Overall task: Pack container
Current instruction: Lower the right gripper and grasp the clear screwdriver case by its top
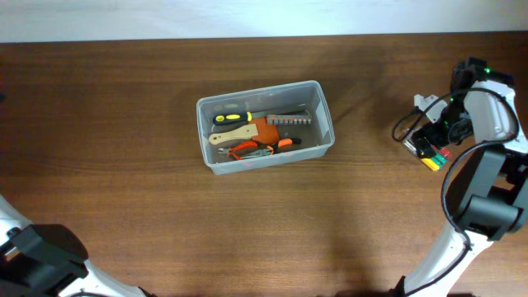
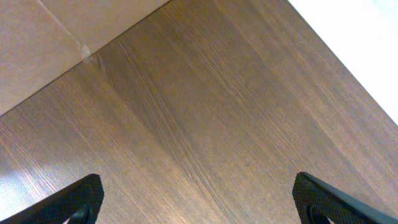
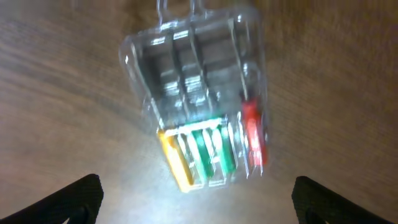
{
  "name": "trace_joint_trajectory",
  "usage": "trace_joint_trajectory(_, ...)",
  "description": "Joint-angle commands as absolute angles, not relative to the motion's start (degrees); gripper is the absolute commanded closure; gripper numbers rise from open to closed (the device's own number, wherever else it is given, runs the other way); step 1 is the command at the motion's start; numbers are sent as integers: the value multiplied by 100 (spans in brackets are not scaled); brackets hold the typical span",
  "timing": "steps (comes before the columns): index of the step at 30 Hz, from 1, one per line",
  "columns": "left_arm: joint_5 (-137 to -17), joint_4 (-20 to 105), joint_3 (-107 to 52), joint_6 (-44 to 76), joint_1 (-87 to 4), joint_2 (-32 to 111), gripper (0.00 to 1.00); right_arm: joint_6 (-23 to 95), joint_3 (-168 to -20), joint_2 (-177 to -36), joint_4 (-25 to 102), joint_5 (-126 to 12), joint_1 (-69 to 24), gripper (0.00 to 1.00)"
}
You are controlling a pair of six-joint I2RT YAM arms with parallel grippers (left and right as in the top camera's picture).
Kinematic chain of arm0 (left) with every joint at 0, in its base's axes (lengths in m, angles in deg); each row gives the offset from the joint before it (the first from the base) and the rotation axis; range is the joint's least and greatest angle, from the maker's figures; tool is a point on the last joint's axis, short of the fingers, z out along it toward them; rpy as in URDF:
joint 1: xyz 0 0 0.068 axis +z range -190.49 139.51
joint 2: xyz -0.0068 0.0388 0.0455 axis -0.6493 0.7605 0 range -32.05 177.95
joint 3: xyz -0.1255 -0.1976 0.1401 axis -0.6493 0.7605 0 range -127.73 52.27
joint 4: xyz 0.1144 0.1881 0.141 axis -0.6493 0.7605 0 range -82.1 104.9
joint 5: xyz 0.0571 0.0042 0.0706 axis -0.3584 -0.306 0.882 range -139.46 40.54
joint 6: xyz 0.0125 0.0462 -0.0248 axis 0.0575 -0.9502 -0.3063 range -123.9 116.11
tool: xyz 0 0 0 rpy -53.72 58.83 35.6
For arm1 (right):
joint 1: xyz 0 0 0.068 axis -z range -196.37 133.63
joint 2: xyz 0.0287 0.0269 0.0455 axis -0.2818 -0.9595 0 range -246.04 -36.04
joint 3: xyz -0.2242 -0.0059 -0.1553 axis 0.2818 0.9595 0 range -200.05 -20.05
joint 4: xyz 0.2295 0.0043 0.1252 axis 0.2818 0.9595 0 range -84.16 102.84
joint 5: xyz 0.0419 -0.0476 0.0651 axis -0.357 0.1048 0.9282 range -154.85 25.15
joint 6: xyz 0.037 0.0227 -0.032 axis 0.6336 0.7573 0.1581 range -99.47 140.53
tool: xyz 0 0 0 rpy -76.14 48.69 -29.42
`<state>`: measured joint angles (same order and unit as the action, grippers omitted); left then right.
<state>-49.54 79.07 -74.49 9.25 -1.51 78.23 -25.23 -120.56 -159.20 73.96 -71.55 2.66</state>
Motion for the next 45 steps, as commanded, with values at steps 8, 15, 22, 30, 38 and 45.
trace_joint_trajectory(8,-5015,7912,-7451,1002,-133,7891,1,-2394,-12021,-16615,6836,-7286,222,11)
trace_joint_trajectory(15,-5015,7912,-7453,1002,-133,7891,1,-2234,-12021,-16768,6745,-7216,196,25)
trace_joint_trajectory(22,-5015,7912,-7453,1002,-133,7891,1,-1948,-12018,-16774,6756,-7201,189,39)
trace_joint_trajectory(30,-5015,7912,-7451,1002,-133,7891,1,-1290,-12023,-16755,6904,-6670,189,41)
trace_joint_trajectory(38,-5015,7912,-7453,1002,-133,7891,1,-739,-12392,-16722,7521,-5760,6,49)
trace_joint_trajectory(45,-5015,7912,-7451,1002,-133,7891,1,-374,-13251,-16722,8220,-5620,-335,53)
